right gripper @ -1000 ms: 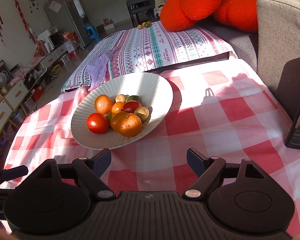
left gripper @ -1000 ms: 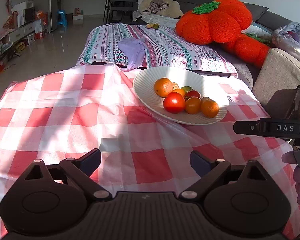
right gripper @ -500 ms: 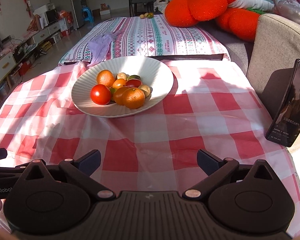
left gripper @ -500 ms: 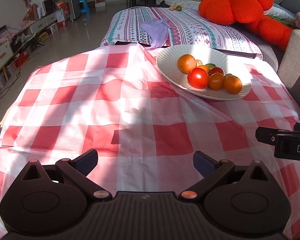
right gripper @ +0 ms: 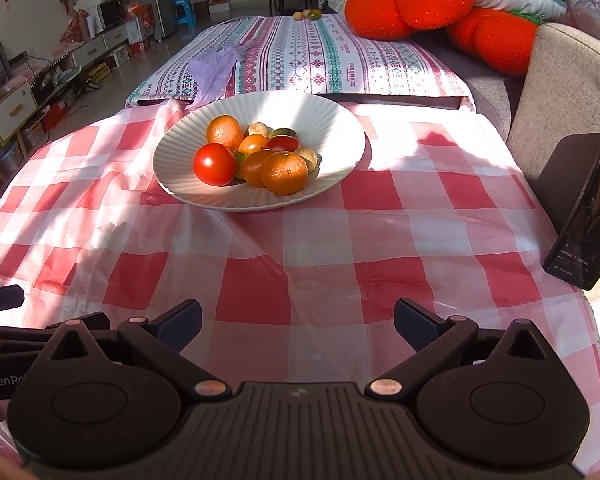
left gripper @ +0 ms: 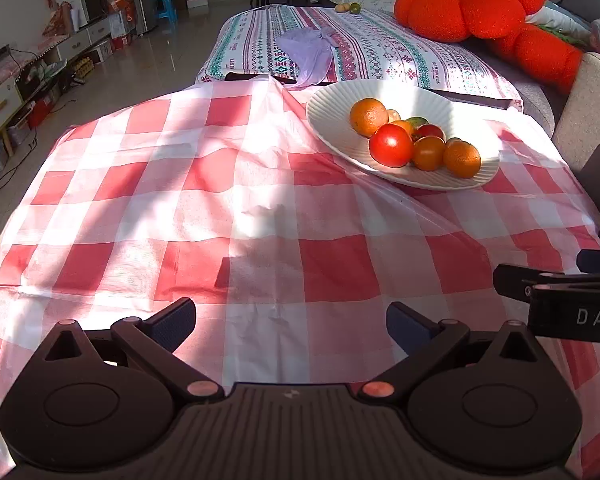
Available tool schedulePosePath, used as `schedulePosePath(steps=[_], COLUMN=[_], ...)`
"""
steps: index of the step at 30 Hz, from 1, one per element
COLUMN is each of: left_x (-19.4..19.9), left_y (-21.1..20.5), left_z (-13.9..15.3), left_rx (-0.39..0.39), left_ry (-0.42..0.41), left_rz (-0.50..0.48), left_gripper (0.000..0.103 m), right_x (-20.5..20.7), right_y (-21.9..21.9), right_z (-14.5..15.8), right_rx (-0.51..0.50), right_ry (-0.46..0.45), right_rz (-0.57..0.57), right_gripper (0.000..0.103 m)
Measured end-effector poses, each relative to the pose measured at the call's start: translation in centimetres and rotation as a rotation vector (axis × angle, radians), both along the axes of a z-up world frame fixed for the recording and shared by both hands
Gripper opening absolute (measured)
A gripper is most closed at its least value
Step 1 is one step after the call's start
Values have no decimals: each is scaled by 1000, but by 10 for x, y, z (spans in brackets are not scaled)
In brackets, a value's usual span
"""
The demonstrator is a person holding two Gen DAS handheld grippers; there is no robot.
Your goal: Organize fruits
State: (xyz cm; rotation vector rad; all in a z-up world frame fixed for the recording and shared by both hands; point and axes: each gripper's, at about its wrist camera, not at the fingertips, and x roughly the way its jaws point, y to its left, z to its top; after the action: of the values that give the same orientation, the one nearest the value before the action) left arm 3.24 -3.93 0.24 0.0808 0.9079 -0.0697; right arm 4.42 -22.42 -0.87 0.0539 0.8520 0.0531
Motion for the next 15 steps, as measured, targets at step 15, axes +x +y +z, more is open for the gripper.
schedulePosePath(steps=[15], left_x=[-1], left_y=[0], left_z=[2], left_rx=[-10], left_ry=[-10], left_rz=[-5], left_gripper=[103], right_x=[0], right_y=[-1], right_z=[0], right_rx=[8], right_ry=[4], right_rz=[-5], right_gripper=[103])
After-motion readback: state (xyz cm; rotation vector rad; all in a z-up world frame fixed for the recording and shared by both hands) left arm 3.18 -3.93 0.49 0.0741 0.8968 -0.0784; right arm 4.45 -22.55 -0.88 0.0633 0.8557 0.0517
